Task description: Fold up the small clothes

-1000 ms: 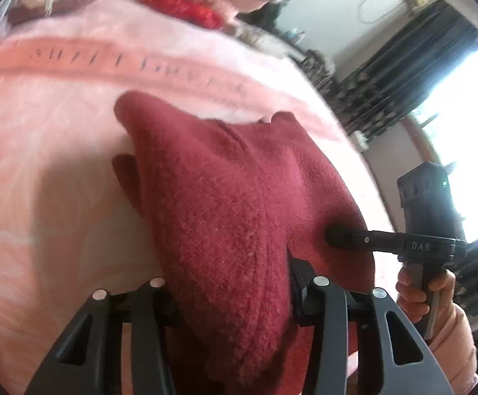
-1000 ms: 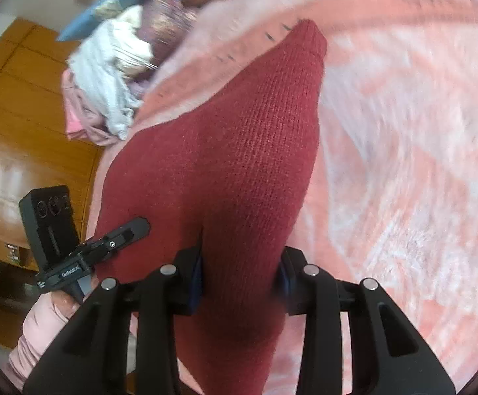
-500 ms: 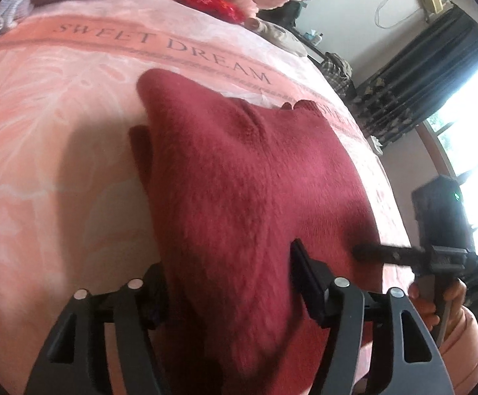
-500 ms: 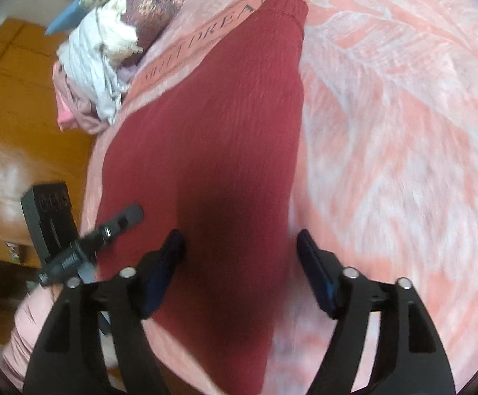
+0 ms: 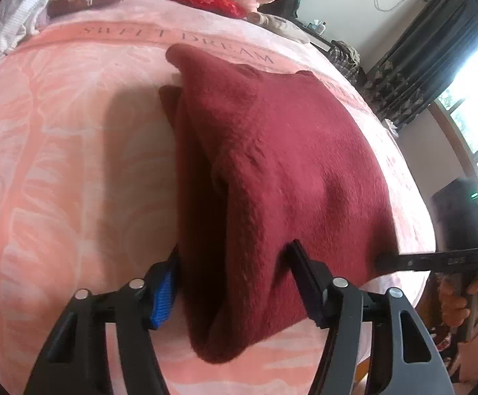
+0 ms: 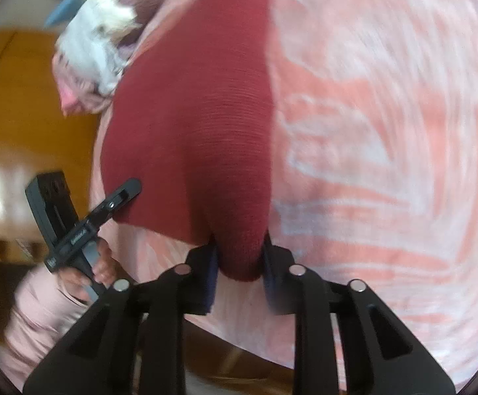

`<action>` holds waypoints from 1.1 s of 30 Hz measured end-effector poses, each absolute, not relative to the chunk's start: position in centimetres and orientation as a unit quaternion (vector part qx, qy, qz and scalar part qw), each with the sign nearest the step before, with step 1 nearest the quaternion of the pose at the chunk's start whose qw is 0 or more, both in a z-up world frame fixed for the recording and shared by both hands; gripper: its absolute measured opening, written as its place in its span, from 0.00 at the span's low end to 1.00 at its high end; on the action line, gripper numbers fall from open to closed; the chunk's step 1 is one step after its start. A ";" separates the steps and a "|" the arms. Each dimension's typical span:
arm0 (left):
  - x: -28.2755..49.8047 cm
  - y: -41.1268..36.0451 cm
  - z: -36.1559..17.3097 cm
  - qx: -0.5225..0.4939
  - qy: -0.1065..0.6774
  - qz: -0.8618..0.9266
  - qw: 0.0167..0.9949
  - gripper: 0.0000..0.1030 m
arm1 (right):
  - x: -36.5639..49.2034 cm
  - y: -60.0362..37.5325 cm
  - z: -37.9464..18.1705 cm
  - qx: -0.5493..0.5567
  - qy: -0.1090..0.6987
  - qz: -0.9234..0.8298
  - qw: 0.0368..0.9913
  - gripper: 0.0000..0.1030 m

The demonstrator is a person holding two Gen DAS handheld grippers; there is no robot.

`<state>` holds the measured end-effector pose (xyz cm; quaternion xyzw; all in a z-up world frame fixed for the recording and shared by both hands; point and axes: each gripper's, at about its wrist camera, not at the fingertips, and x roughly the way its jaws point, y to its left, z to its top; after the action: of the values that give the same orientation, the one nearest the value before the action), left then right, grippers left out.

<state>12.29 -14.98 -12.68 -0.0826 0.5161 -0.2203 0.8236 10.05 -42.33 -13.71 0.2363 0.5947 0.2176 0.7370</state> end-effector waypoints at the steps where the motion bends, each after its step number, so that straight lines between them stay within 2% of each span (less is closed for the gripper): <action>1: 11.9 -15.0 -12.5 -0.078 0.511 -0.217 0.828 0.57 | 9.9 -42.4 -13.3 0.231 0.591 0.217 0.742 0.17; 5: 11.0 -15.1 -13.2 -0.074 0.512 -0.215 0.828 0.53 | 9.9 -43.0 -14.5 0.233 0.606 0.196 0.735 0.17; 10: 10.4 -15.5 -14.2 -0.049 0.502 -0.224 0.834 0.53 | 9.6 -43.4 -17.3 0.244 0.616 0.195 0.723 0.17; 19: 10.3 -15.4 -14.6 -0.035 0.492 -0.226 0.840 0.56 | 9.0 -42.9 -17.7 0.234 0.608 0.191 0.734 0.21; 22: 10.2 -15.5 -14.1 -0.024 0.491 -0.213 0.844 0.63 | 8.5 -43.2 -16.3 0.229 0.600 0.185 0.744 0.36; 23: 10.0 -15.4 -13.7 -0.022 0.491 -0.205 0.846 0.67 | 8.2 -43.3 -15.6 0.219 0.598 0.172 0.752 0.49; 25: 9.5 -14.9 -12.7 -0.031 0.496 -0.180 0.849 0.72 | 7.3 -43.2 -13.4 0.180 0.587 0.139 0.777 0.66; 27: 8.9 -14.3 -11.4 -0.038 0.494 -0.163 0.853 0.79 | 6.2 -42.8 -11.0 0.140 0.567 0.122 0.802 0.66; 33: 6.6 -13.7 -7.1 -0.035 0.474 -0.144 0.868 0.86 | 1.9 -41.6 -6.4 0.075 0.541 0.085 0.833 0.73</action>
<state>6.55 -13.69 -7.11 -0.0348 0.4738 -0.1440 0.8681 1.87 -41.56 -6.39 0.0753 0.5412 0.0851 0.8332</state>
